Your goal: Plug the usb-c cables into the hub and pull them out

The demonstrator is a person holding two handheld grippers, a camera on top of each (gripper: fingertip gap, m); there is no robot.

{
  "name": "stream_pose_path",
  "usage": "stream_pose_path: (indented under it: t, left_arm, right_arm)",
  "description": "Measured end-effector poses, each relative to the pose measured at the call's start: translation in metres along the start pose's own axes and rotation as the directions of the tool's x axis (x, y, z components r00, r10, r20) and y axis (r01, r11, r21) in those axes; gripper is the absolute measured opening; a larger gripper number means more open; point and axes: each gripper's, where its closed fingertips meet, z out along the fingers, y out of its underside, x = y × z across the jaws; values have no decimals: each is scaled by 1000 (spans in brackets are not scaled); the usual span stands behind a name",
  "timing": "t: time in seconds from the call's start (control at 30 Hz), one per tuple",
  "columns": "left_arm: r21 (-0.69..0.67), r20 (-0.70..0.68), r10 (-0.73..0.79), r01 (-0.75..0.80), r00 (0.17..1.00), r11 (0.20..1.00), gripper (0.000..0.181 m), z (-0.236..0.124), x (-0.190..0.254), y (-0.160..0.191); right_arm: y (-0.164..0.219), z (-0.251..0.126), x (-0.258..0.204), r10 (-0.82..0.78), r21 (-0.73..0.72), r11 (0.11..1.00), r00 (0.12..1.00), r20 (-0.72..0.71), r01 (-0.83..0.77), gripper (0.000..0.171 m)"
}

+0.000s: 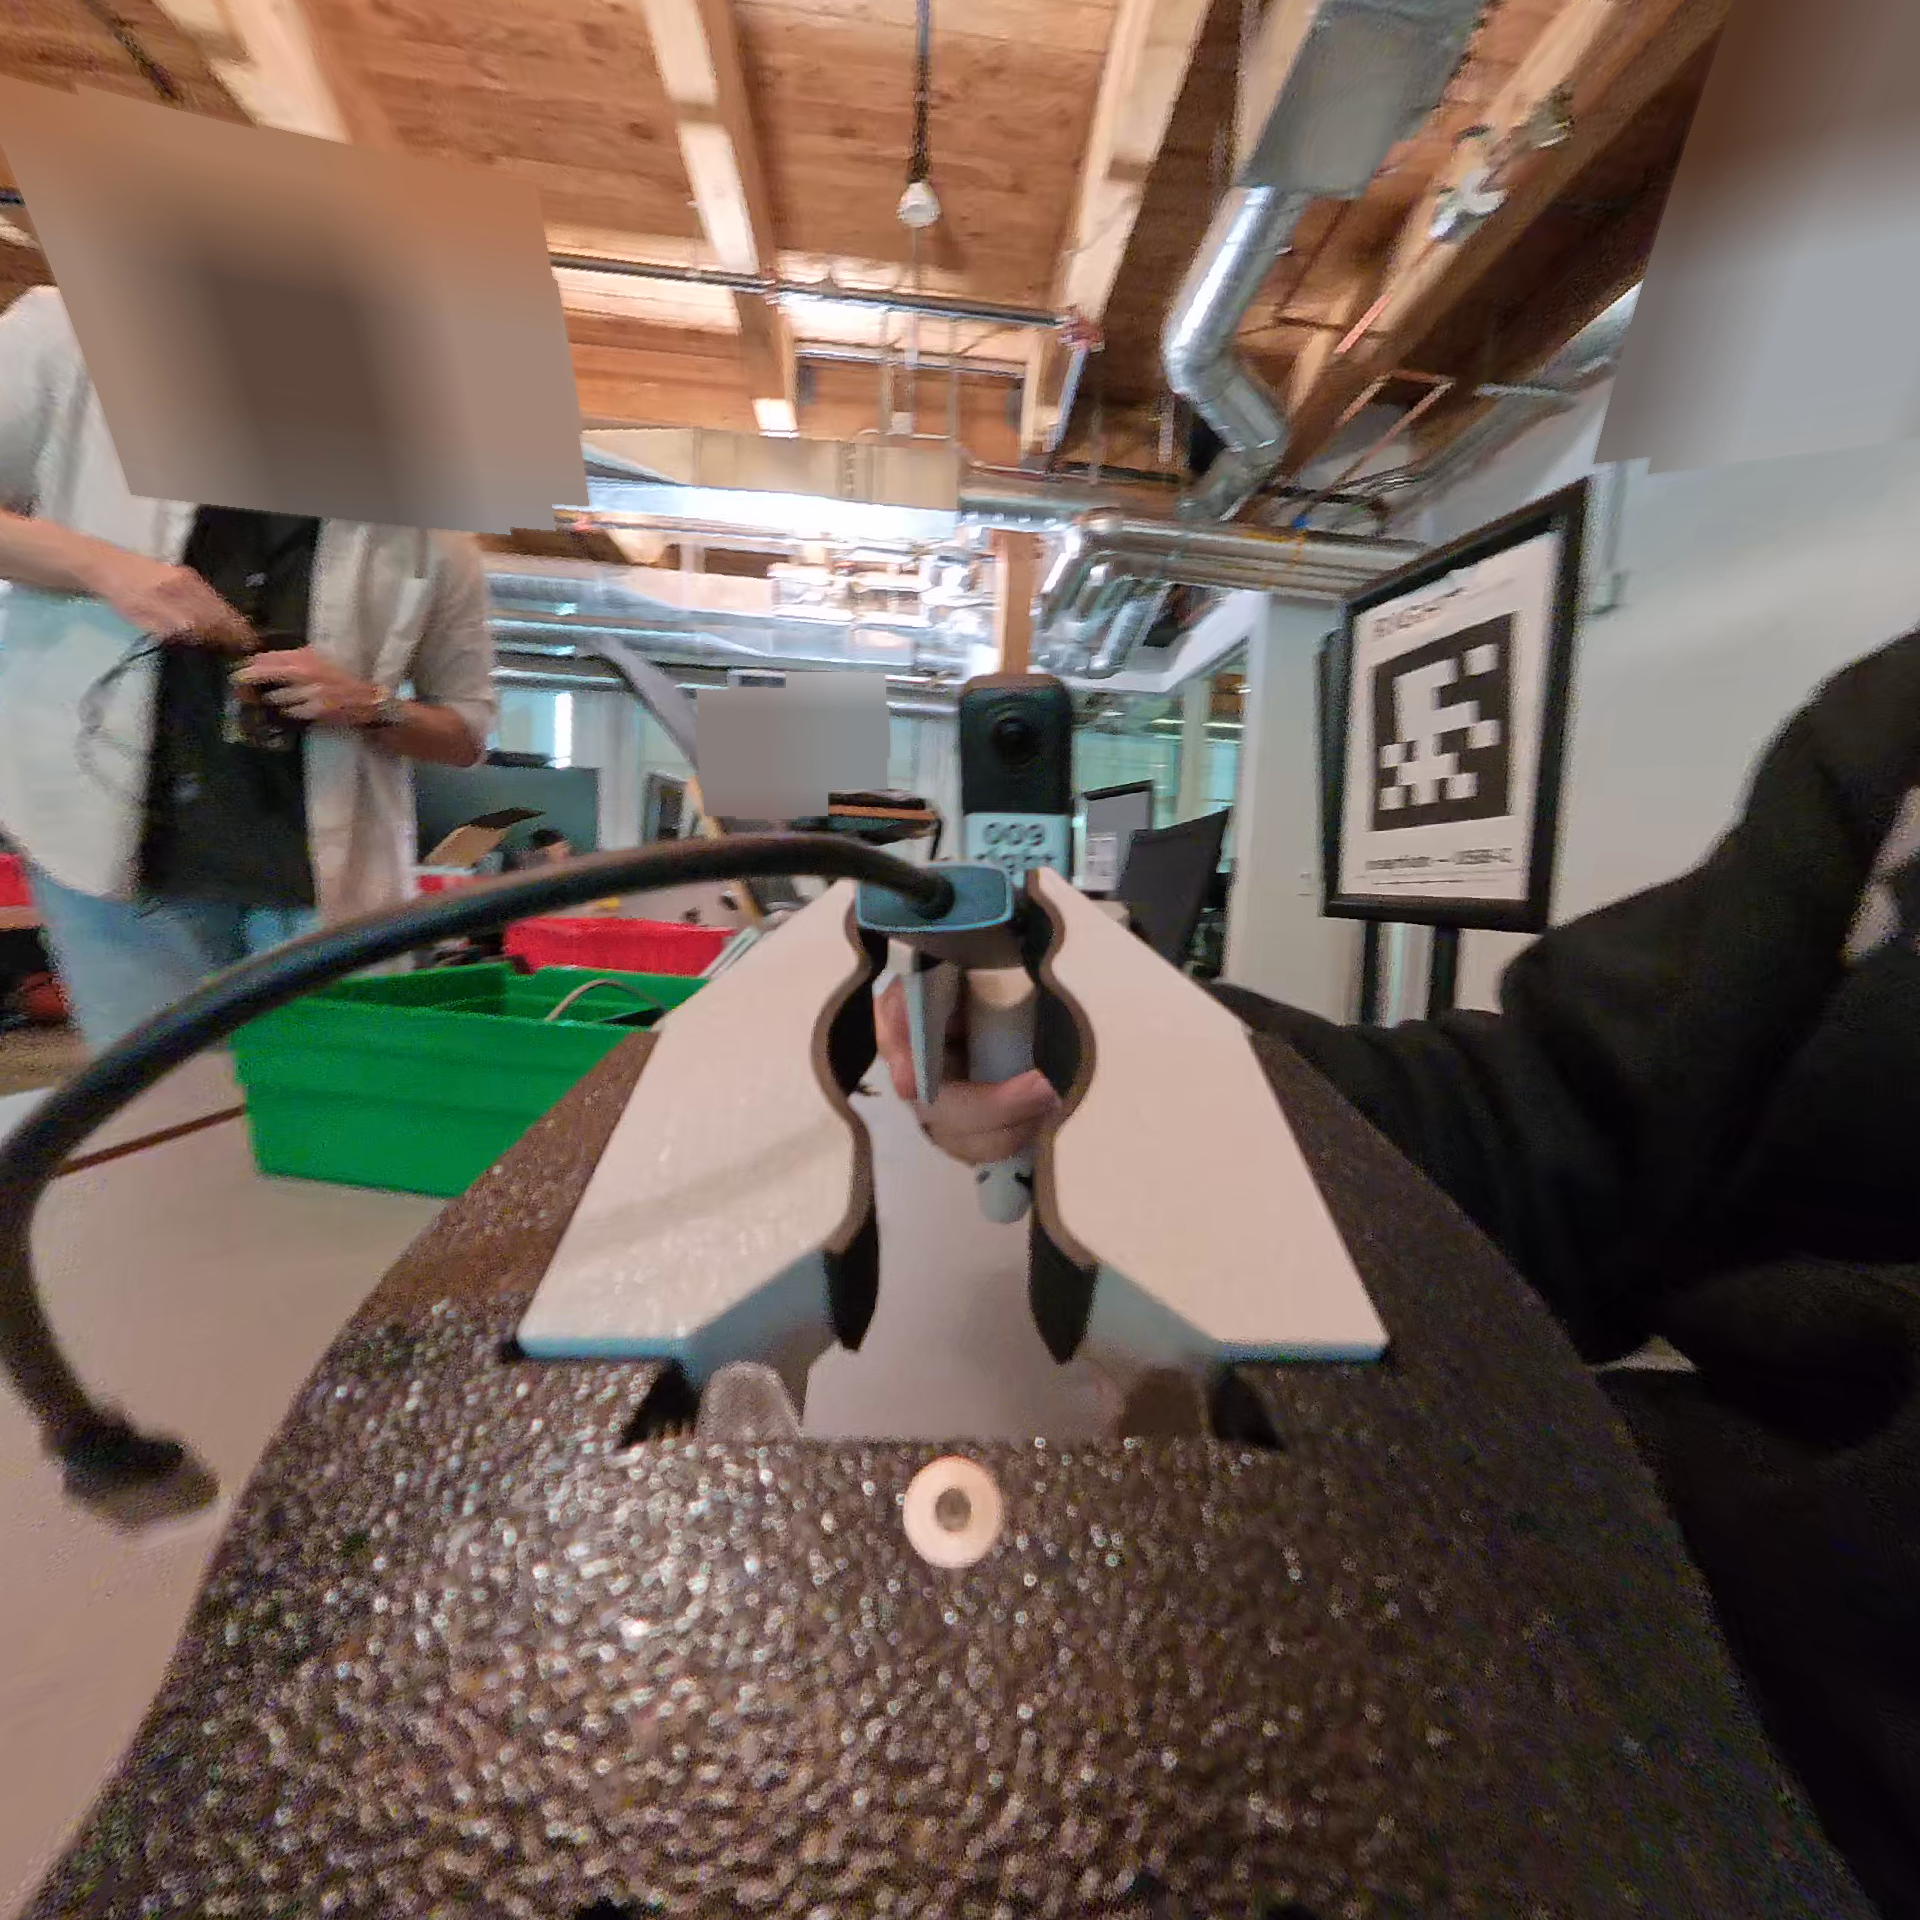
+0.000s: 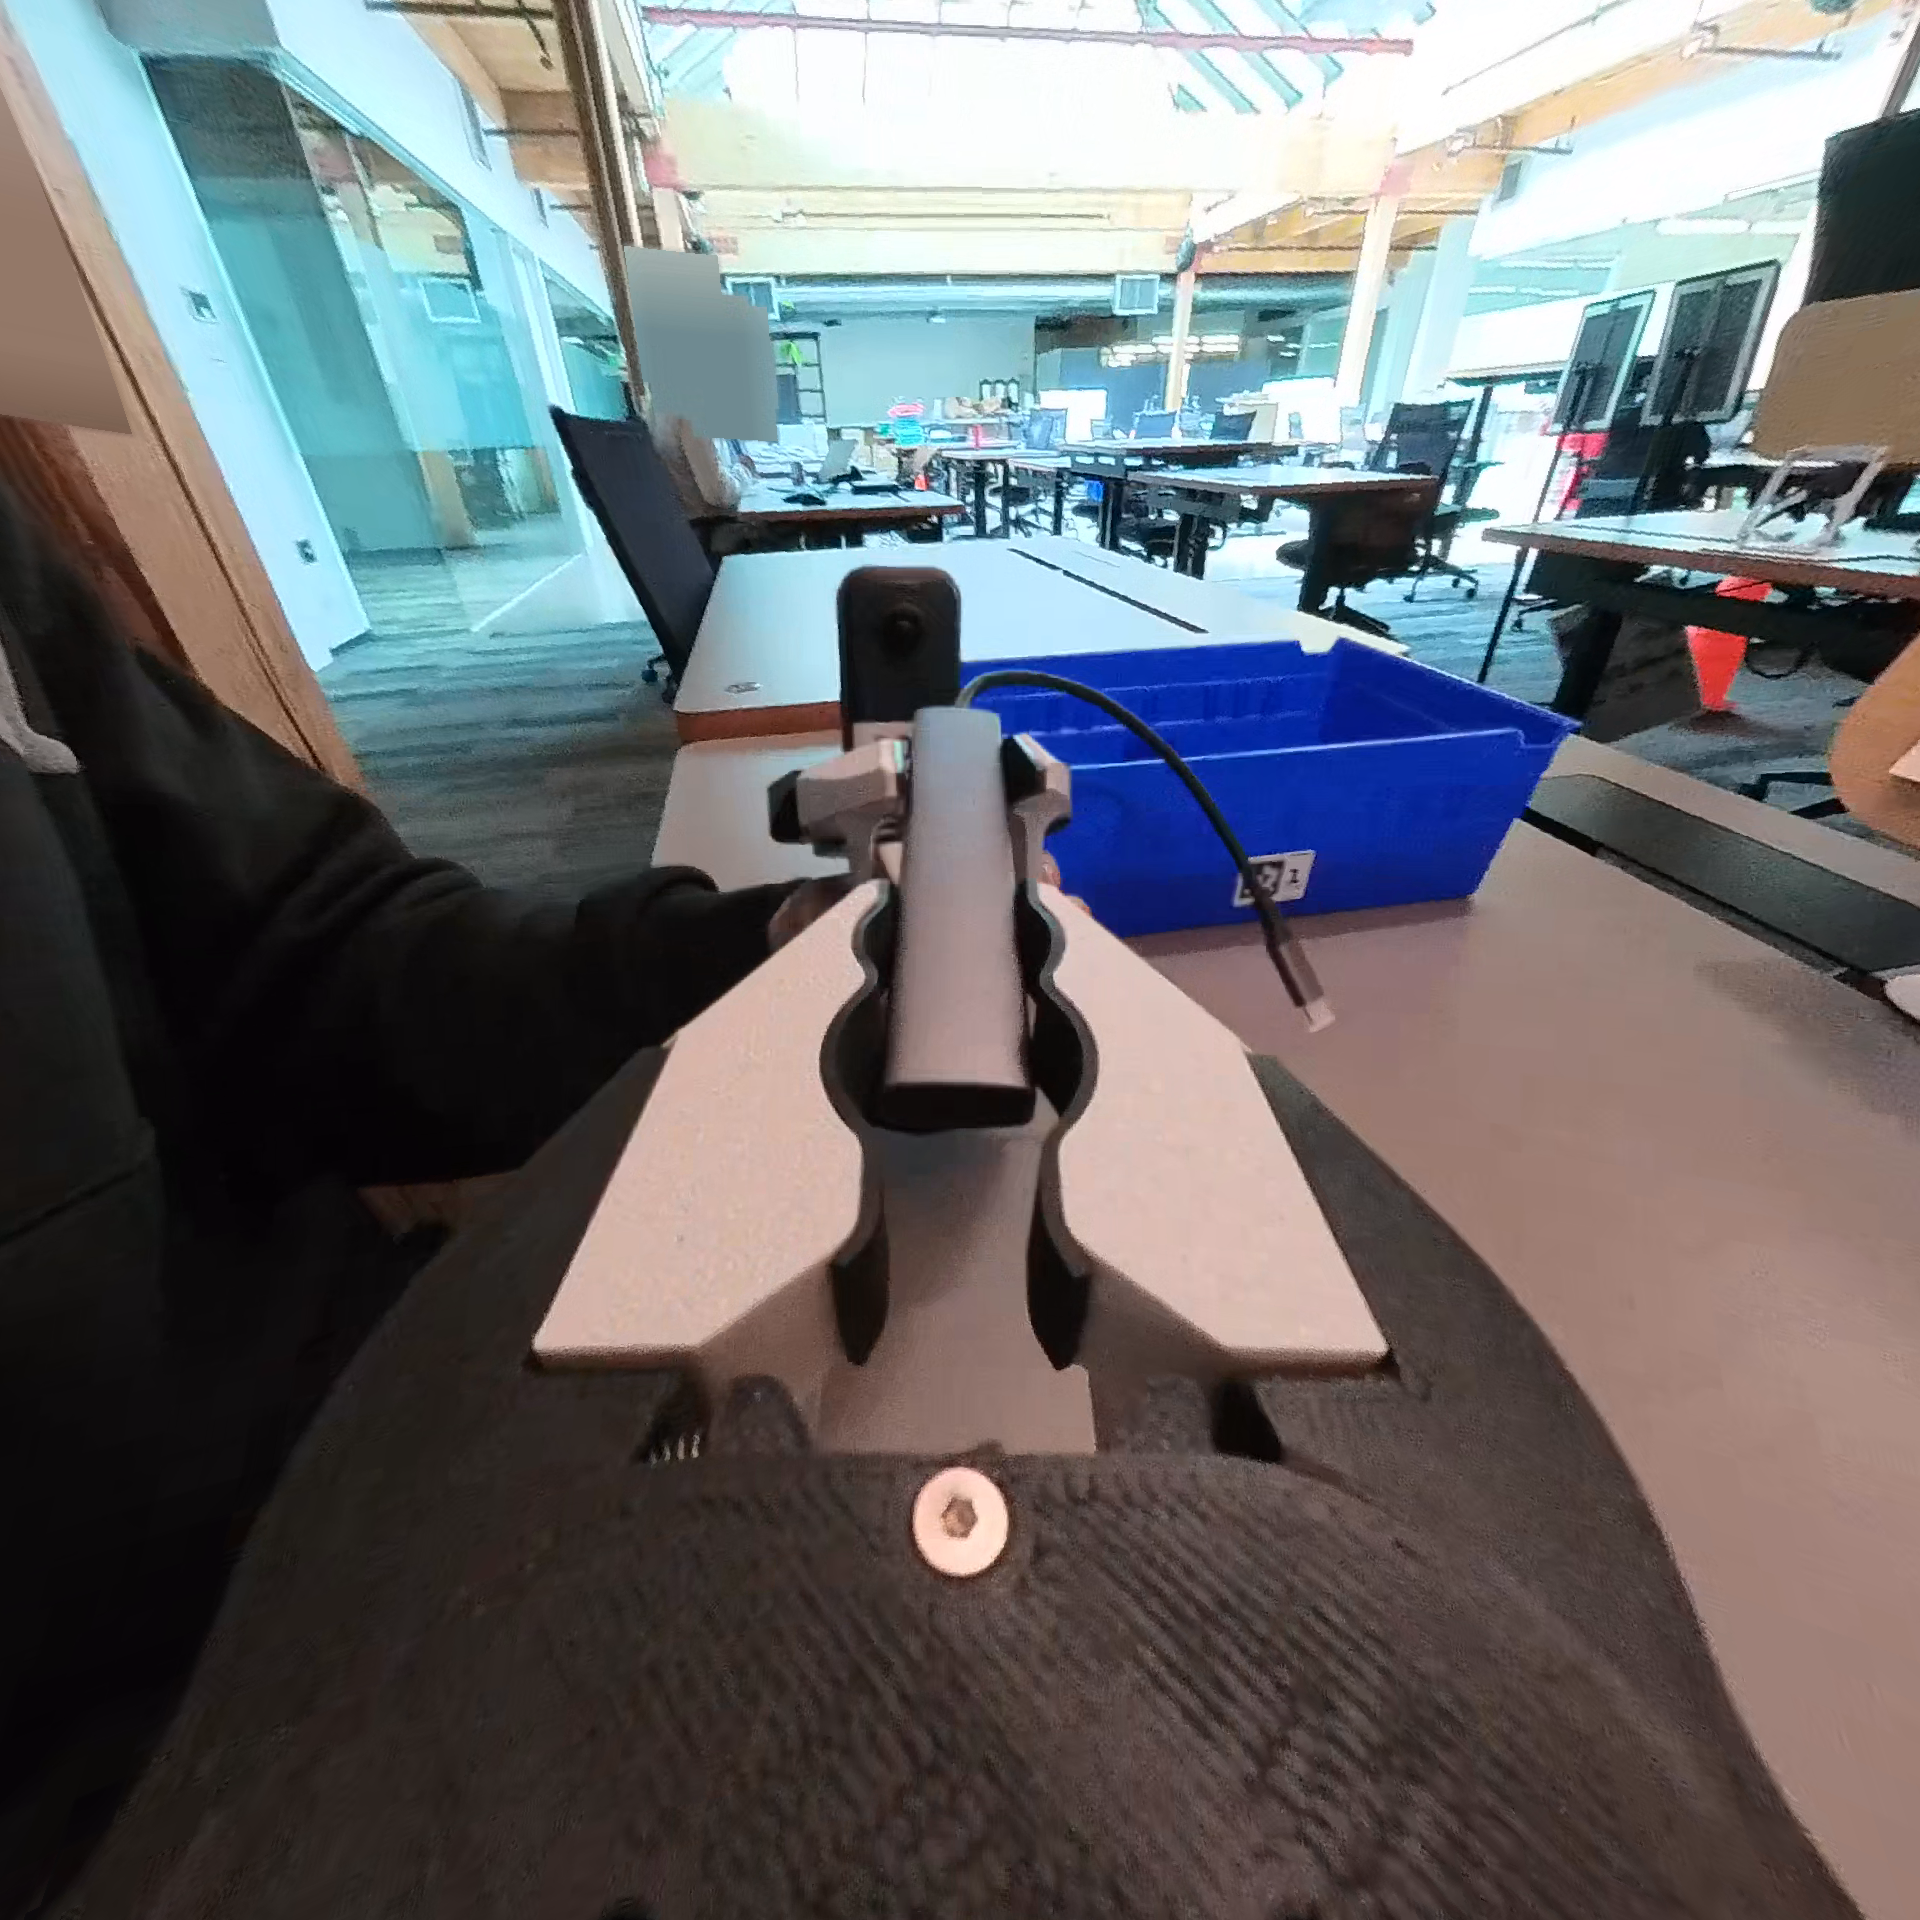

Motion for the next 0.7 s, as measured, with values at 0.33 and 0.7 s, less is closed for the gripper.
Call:
stream_pose_path:
  t: [0.33, 0.7]
  left_arm:
    - [-23, 79, -54, 56, 995, 998, 70, 3, -10, 6]
    - [-51, 118, -69, 76, 991, 996, 57, 0, -18, 14]
  right_arm:
    - [-104, -152, 139, -287, -298, 949, 680, -674, 105, 22]
    - [-60, -262, 265, -57, -388, 820, 614, -787, -421, 22]
